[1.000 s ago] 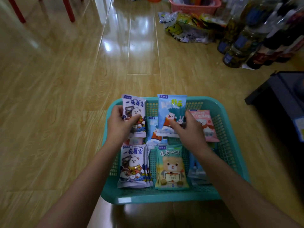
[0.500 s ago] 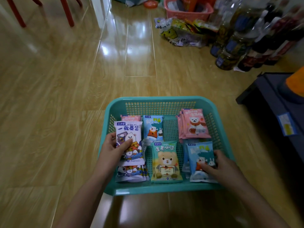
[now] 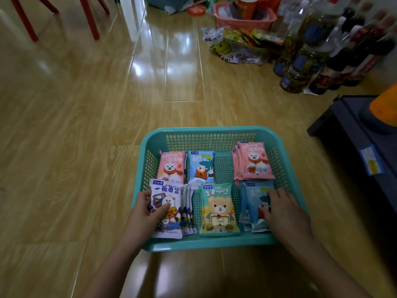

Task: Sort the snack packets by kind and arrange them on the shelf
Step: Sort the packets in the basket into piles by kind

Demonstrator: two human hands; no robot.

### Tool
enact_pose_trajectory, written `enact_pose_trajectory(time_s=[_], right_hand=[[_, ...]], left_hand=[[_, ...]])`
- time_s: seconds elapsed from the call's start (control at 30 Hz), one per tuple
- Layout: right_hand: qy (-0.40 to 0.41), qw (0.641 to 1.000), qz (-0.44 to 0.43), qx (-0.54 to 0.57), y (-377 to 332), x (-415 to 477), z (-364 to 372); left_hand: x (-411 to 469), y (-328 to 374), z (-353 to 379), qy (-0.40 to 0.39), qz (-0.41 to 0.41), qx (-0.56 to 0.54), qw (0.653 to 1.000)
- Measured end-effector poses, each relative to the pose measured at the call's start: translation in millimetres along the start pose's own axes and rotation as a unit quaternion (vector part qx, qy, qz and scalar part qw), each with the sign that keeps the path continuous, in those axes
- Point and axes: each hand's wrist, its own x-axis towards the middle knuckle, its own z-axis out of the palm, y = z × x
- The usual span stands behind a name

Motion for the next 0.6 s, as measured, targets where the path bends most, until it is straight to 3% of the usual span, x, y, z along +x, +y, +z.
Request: enact_pose_trajectory(time_s=[0.23,0.4,0.47,0.53,0.57,0.6], right_hand=[[-0.04,0.997,-0.003,-0.058,-2,9,-14],[0.027,0.999,-0.041,0.011,-20,20,-28],[0.031,0.996,-0.065,0.049,-33,26,-32],[0.026,0.992,-0.086,0.093,-46,35,-35],[0.018,0.989,-0.09,0.118,-53,39,-35],[0.008,0.985,-0.091,0.145,-60,43,-35]], left_hand=[[3,-5,5,0.002,0.006,0.04,0.999],[11,-12,17,-0.003,0.024,0.157,0.987],[9,-13,23,0.04,0.058,0.309,0.948],[7,-11,28,0.085,0.106,0.495,0.858],[6,-10,29,0.095,0.125,0.544,0.824],[8,-9,29,0.099,0.143,0.557,0.812]])
